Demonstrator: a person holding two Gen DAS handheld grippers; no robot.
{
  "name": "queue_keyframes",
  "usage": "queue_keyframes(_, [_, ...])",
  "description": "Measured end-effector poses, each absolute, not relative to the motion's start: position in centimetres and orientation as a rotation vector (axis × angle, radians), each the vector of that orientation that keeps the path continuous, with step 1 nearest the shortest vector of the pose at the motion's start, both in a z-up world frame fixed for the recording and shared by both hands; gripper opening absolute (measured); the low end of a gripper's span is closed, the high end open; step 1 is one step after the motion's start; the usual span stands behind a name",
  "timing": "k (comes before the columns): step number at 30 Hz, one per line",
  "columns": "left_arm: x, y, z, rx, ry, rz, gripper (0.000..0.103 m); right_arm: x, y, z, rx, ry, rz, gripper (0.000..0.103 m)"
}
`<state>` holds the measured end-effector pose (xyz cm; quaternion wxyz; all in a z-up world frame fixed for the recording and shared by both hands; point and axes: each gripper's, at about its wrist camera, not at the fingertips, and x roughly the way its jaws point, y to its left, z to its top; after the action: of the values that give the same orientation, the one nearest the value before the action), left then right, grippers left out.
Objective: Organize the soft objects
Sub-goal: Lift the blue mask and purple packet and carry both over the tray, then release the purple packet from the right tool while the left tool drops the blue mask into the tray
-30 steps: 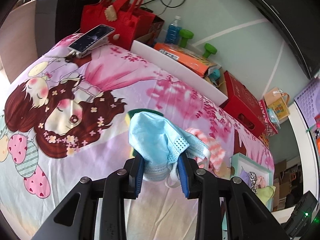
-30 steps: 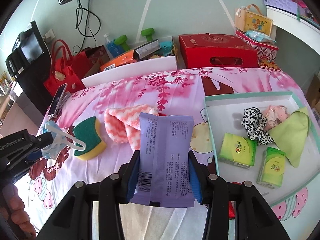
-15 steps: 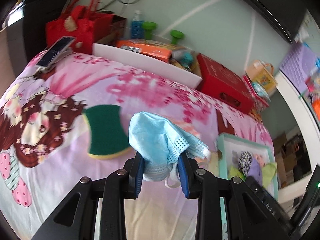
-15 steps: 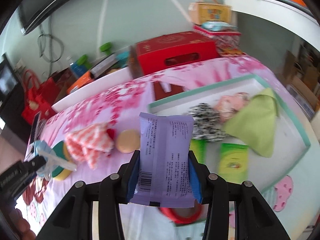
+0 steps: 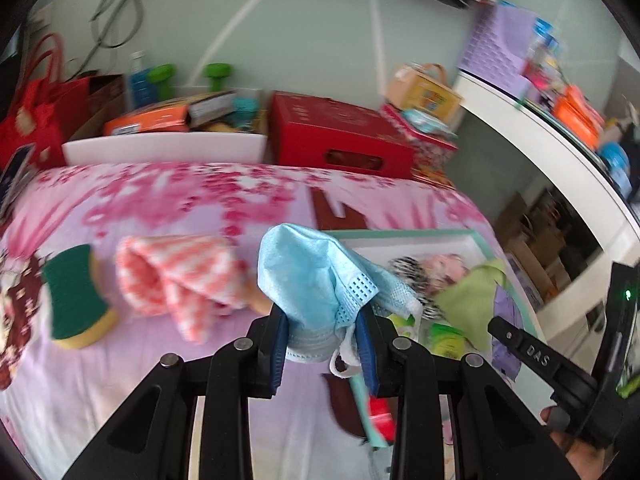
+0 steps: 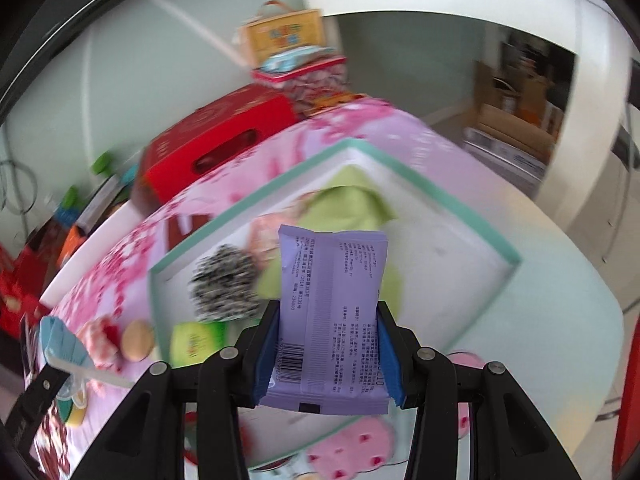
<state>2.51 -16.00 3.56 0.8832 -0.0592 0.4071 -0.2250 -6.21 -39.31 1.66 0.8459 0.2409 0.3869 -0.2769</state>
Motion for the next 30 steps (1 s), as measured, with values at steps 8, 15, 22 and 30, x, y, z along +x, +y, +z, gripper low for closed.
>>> queue_keyframes(8, [1.1, -21.5, 2.1, -0.030, 0.853, -0.599, 0.032, -7.5, -42.1, 0.4, 0.559, 0.816, -0.652, 0.048])
queue_keyframes(15, [-0.3, -23.8, 1.5, 0.032, 0.850, -0.660, 0.034, -7.3, -42.4, -0.1, 0.566, 0.820, -0.648, 0.048])
queue_keyframes(22, [-0.3, -24.2, 1.2, 0.048, 0.860, -0.683, 0.051, -7.1, -42.3, -0.3, 0.563, 0.831, -0.643, 0.050])
queue_keyframes(30, [-0.3, -24.3, 1.3, 0.059, 0.856, -0.669, 0.070, -6.8, -42.1, -0.6, 0.568, 0.839, -0.617, 0.064])
